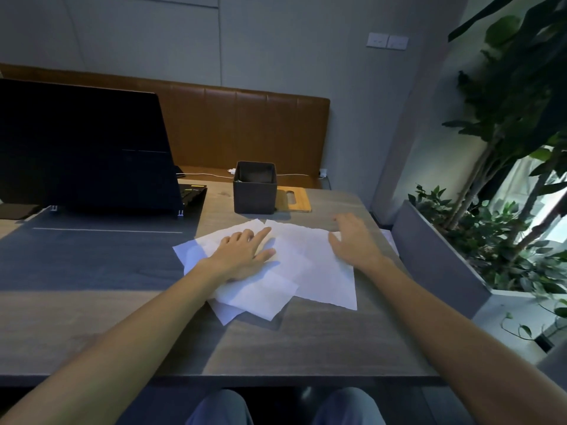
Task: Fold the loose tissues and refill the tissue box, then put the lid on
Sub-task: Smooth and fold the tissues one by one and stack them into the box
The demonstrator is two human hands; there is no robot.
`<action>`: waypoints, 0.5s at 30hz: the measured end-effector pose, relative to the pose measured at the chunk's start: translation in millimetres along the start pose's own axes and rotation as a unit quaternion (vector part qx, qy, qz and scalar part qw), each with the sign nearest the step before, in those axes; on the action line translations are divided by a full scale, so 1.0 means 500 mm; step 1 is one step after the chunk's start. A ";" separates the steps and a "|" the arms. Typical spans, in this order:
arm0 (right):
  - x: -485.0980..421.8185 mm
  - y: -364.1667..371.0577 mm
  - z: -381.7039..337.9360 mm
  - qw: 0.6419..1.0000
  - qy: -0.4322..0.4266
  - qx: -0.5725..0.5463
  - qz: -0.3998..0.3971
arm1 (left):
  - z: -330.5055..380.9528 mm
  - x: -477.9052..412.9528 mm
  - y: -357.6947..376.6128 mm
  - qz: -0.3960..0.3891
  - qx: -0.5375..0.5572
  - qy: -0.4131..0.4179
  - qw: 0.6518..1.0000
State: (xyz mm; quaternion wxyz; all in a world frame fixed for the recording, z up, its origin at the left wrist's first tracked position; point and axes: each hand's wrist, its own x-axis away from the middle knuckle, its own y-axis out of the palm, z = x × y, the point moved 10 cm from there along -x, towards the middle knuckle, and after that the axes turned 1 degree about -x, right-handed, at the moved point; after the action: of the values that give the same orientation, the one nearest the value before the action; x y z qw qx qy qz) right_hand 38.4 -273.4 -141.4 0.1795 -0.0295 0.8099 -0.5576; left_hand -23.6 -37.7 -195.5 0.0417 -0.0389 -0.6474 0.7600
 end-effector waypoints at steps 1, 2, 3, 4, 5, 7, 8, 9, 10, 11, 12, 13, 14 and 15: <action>0.008 0.023 -0.030 0.999 -0.022 -0.026 -0.023 | 0.004 0.002 0.000 0.003 -0.004 0.000 1.000; 0.017 0.050 -0.052 0.997 -0.029 -0.042 -0.054 | 0.007 0.004 0.001 0.006 -0.006 -0.001 1.000; 0.024 0.077 -0.065 0.995 -0.025 -0.048 -0.084 | 0.007 0.006 0.002 0.009 -0.007 -0.002 1.000; 0.032 0.103 -0.072 0.993 -0.019 -0.041 -0.111 | 0.006 0.009 0.004 0.011 -0.008 -0.003 1.000; 0.039 0.122 -0.075 0.991 -0.019 -0.024 -0.132 | 0.003 0.012 0.005 0.015 -0.012 -0.003 1.000; 0.049 0.137 -0.065 0.988 -0.030 0.013 -0.152 | -0.004 0.022 0.005 0.027 -0.023 0.009 0.999; 0.053 0.136 -0.053 0.987 -0.037 0.021 -0.155 | -0.007 0.027 0.004 0.030 -0.024 0.017 0.999; 0.055 0.133 -0.039 0.987 -0.042 0.024 -0.156 | -0.010 0.033 0.004 0.030 -0.023 0.024 0.999; 0.055 0.129 -0.025 0.986 -0.045 0.025 -0.158 | -0.015 0.038 0.004 0.026 -0.023 0.028 0.999; 0.054 0.124 -0.010 0.985 -0.046 0.029 -0.162 | -0.020 0.042 0.005 0.022 -0.026 0.030 0.999; 0.053 0.119 0.006 0.984 -0.045 0.035 -0.166 | -0.026 0.046 0.005 0.015 -0.029 0.030 0.999; 0.051 0.113 0.024 0.984 -0.043 0.043 -0.170 | -0.031 0.049 0.004 0.007 -0.032 0.029 0.999; 0.049 0.109 0.040 0.983 -0.042 0.052 -0.173 | -0.037 0.051 0.005 -0.002 -0.036 0.027 0.999; 0.045 0.106 0.056 0.982 -0.042 0.060 -0.177 | -0.043 0.052 0.006 -0.012 -0.039 0.025 0.999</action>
State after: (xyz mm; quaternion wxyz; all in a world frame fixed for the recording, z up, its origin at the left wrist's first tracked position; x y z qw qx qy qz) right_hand 34.6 -284.1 -204.6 0.1131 -0.1848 0.7490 -0.6262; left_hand -47.1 -14.0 -201.9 0.0657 -0.0520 -0.6756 0.7325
